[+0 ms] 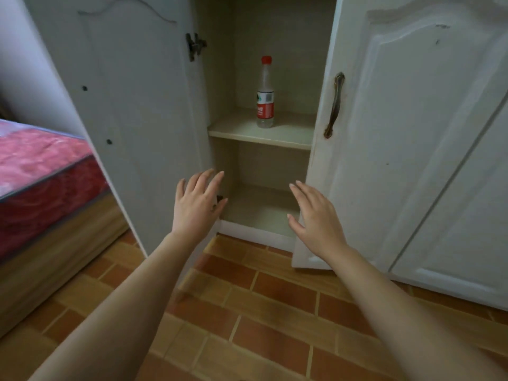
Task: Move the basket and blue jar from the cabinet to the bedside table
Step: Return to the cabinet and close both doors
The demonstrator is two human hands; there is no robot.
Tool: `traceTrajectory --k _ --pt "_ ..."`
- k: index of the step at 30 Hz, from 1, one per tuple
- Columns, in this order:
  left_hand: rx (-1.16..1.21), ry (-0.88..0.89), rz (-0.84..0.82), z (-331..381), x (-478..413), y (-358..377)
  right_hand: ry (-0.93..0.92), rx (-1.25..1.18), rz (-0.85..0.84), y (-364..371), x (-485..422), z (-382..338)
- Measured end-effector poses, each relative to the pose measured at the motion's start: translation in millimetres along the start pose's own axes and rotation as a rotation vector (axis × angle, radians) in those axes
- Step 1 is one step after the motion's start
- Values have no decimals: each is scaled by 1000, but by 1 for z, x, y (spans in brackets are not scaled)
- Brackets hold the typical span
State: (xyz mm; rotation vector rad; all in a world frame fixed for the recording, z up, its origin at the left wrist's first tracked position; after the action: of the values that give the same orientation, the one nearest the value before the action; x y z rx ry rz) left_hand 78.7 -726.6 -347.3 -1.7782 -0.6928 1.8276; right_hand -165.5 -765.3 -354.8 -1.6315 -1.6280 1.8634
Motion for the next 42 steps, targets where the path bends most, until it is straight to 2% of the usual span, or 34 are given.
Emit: traceTrajectory --k 12,20,24,35,42 --pt "-231 -184 55 -99 68 -79 -150 -181 -95 44 -15 -101" --pt "-285 -277 36 -163 49 -75 -254 -196 -183 98 -50 -154" --pt "-219 -369 52 -192 21 -57 -255 -182 -250 128 -65 -168" --pt "49 -356 77 -228 -7 -27 -256 -161 -298 166 -94 -171" --pt "89 -326 84 -217 -6 -29 -248 -201 -257 160 -92 -172"
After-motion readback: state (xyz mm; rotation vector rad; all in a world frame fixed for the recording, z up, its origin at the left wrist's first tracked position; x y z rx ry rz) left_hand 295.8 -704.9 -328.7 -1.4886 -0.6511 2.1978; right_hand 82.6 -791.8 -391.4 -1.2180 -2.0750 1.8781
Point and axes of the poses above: each hand's wrist, its own x-axis away from the middle knuckle, its own y-axis out of the palm, z = x × y, the point moved 1 cm from there along -x, towards the middle knuckle, and after that the axes turned 11 degrees about z, right-handed, at the moved point
